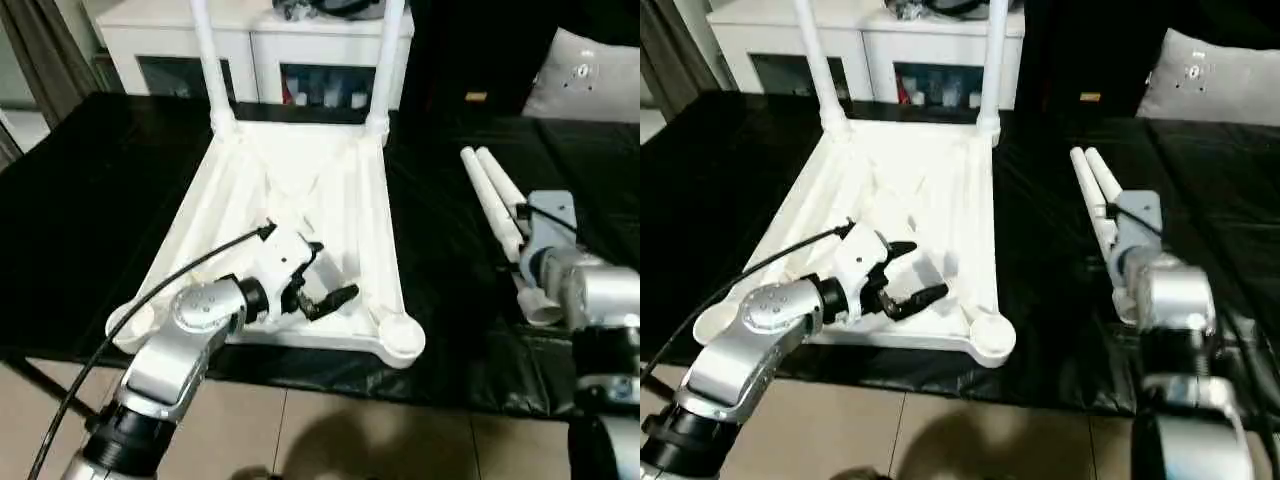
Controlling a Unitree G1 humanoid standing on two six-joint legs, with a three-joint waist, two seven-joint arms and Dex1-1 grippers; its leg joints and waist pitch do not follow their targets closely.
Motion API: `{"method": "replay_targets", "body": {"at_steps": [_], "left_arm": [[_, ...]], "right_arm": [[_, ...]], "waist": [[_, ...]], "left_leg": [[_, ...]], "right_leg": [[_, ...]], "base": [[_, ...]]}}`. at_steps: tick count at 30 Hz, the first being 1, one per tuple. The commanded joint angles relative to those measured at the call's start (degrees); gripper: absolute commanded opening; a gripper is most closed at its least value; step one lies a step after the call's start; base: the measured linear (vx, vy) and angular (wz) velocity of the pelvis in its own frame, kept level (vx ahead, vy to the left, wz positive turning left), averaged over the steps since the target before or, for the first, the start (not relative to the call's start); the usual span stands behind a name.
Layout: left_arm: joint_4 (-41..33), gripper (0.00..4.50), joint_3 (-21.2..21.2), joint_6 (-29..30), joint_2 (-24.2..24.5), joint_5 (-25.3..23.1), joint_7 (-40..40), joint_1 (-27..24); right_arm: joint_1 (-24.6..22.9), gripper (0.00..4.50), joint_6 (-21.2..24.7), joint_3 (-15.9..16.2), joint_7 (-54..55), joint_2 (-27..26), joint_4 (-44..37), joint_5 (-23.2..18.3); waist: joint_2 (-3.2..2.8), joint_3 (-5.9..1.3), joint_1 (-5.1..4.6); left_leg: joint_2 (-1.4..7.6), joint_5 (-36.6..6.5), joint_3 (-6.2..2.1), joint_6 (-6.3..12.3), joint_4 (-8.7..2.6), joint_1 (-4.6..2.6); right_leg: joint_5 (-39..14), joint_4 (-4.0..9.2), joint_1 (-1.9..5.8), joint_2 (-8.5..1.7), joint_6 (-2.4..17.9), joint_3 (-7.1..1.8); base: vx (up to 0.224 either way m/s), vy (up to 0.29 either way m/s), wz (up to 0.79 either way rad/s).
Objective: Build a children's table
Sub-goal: Pick table leg
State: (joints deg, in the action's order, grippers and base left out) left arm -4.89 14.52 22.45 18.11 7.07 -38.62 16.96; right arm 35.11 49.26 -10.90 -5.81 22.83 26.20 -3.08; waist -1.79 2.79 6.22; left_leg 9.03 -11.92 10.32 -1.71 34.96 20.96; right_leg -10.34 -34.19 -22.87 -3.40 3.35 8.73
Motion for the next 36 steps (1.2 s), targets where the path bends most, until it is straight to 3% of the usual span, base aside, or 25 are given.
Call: {"method": "replay_targets", "body": {"at_steps": [1,9,15,20,22,32,36], "left_arm": [[-0.61,4.44,0.54,0.53,0.67,-0.45,-0.54,0.35],[-0.42,4.44,0.83,0.55,0.83,-0.45,-0.73,0.53],[-0.02,4.44,1.02,0.45,0.88,-0.52,-1.03,1.02],[0.26,4.44,1.17,0.37,1.10,-0.72,-1.21,1.39],[0.05,4.48,1.22,0.45,1.19,-0.78,-1.18,1.20],[0.25,4.50,1.34,0.52,1.27,-0.74,-1.27,1.39],[0.20,4.50,1.47,0.56,1.31,-0.76,-1.39,1.39]], "right_arm": [[1.36,4.50,2.47,-0.74,-2.87,-0.04,2.48,-2.59],[1.98,4.50,4.33,-0.12,-7.38,-1.13,3.45,-5.15],[1.41,4.50,6.27,2.38,-9.93,-2.33,1.26,-6.06],[1.58,4.50,10.82,3.57,-10.94,-3.80,-0.66,-7.21],[1.57,4.31,13.19,3.93,-11.33,-4.05,-1.47,-7.32],[1.26,3.42,15.45,4.56,-11.66,-3.19,-1.97,-7.09],[1.01,3.26,15.79,4.29,-11.48,-3.19,-2.22,-7.01]], "waist": [[0.93,-4.07,0.06],[0.37,-4.10,0.38],[0.45,-4.09,0.31],[0.48,-4.06,0.35],[0.41,-4.11,0.41],[0.45,-4.00,0.47],[0.51,-4.03,0.49]], "left_leg": [[4.31,-2.70,-1.93,3.78,-3.36,-0.33],[4.47,-2.96,-2.01,3.61,-3.32,-0.46],[4.48,-3.28,-2.07,3.37,-3.36,-0.34],[4.61,-3.88,-2.13,2.76,-3.50,-0.50],[4.65,-3.48,-2.18,2.67,-3.48,-0.46],[4.52,-4.10,-2.14,1.98,-3.55,-0.49],[4.47,-3.97,-2.15,1.92,-3.56,-0.51]], "right_leg": [[-12.53,4.39,4.06,-6.35,4.43,-4.79],[-13.19,4.44,3.86,-6.33,4.21,-4.72],[-13.68,4.55,3.93,-6.33,3.92,-4.67],[-14.34,4.59,3.86,-6.40,3.92,-4.75],[-13.65,4.51,3.89,-6.47,3.90,-4.79],[-15.49,4.86,3.88,-6.47,2.66,-4.75],[-15.85,4.86,3.88,-6.46,2.41,-4.72]], "base": [[0.000,0.000,0.00],[0.000,0.000,0.00],[0.000,0.000,0.00],[0.000,0.000,0.00],[0.000,0.000,0.00],[0.000,0.000,0.00],[0.000,0.000,0.00]]}}
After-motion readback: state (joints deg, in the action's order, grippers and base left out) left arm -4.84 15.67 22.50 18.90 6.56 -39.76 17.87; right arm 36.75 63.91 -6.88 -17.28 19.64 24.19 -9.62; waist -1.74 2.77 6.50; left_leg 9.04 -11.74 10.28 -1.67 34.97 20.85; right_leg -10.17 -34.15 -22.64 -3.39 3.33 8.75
